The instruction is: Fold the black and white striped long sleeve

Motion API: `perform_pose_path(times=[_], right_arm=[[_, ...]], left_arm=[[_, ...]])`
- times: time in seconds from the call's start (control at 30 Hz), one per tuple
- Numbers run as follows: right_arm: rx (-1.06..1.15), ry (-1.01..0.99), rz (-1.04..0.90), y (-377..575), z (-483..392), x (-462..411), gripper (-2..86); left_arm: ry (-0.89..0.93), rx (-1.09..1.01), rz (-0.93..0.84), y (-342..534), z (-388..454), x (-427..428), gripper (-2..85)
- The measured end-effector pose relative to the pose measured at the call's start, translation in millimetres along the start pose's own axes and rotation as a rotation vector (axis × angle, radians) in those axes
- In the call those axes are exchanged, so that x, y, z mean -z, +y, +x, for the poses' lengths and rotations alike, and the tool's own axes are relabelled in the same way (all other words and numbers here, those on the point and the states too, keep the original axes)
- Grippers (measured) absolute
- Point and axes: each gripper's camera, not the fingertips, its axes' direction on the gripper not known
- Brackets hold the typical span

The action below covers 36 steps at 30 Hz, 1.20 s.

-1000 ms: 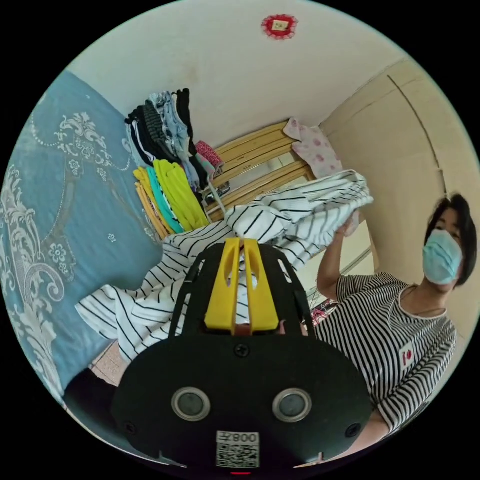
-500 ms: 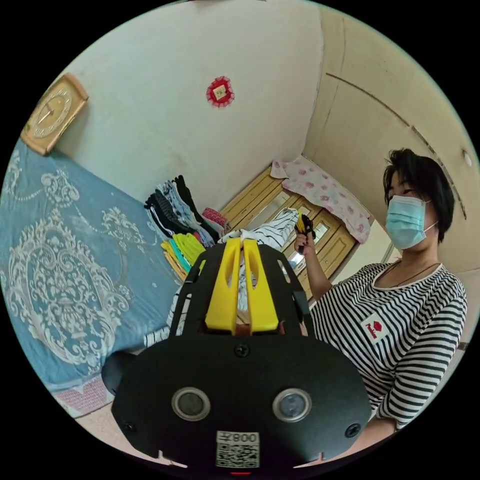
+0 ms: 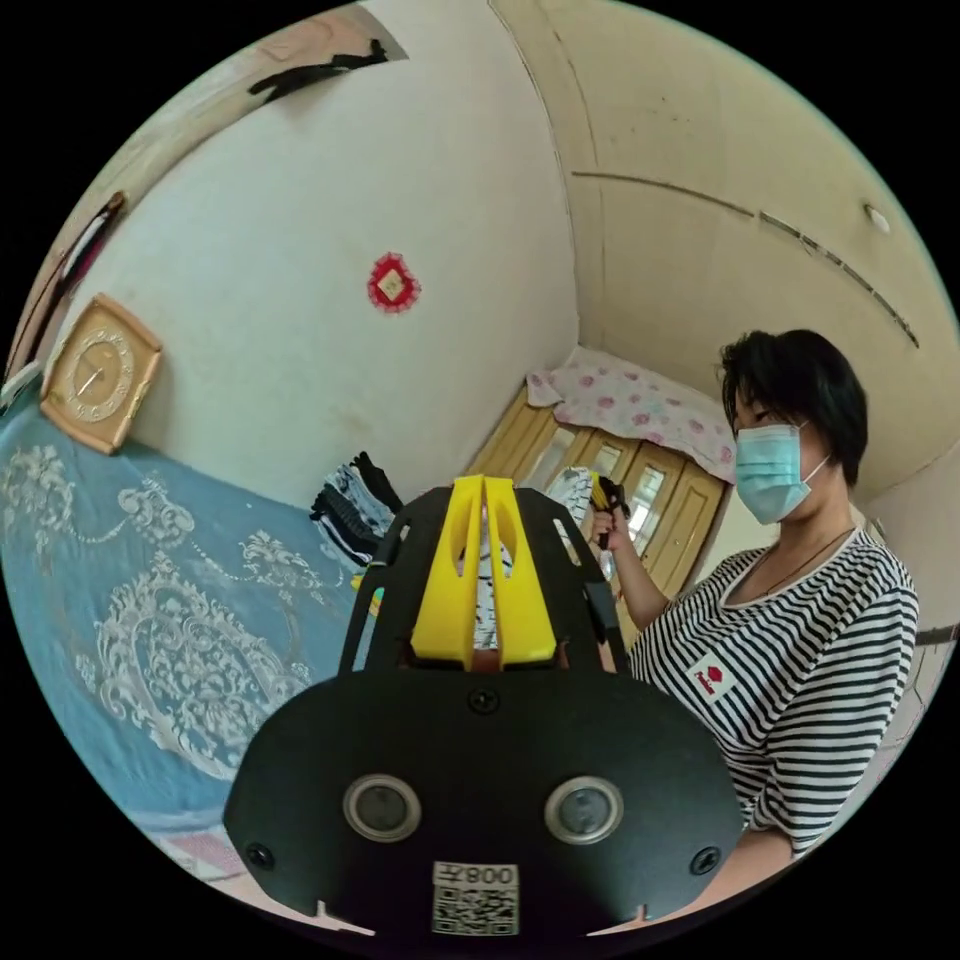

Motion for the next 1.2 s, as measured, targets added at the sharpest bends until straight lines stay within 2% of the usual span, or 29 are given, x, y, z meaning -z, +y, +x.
perform_pose_path(times=[0.07, 0.17, 0.3, 0.43, 0.53, 0.7, 0.77, 0.93, 1.2], right_arm=[[0.020, -0.040, 0.006, -2, -4, 0, 0.5], [0.068, -0.044, -0.036, -10, -17, -11, 0.5], [0.127, -0.038, -0.099, -19, -35, -32, 0.5], [0.150, -0.064, -0.078, -21, -45, -29, 0.6], [0.143, -0.053, -0.068, -16, -48, -22, 0.6], [0.125, -0.041, -0.052, -2, -46, -10, 0.6], [0.119, -0.043, -0.049, 3, -44, -8, 0.6], [0.098, -0.035, -0.045, 14, -35, -2, 0.6], [0.070, -0.028, -0.009, 30, -17, 12, 0.6]], left_arm=[[-0.079, 0.057, -0.027, 13, -2, 3, 0.8], [-0.080, 0.119, -0.088, 29, -2, -13, 1.9], [0.015, 0.156, -0.243, 47, 2, -86, 7.2], [0.168, 0.160, -0.416, 64, 11, -180, 10.5], [0.208, 0.131, -0.489, 65, 18, -232, 11.6], [0.129, 0.094, -0.590, 63, 16, -290, 11.8], [0.088, 0.112, -0.613, 63, 10, -304, 11.0], [0.269, 0.192, -0.669, 70, 12, -339, 3.0], [0.271, 0.233, -0.548, 43, 37, -318, 0.5]])
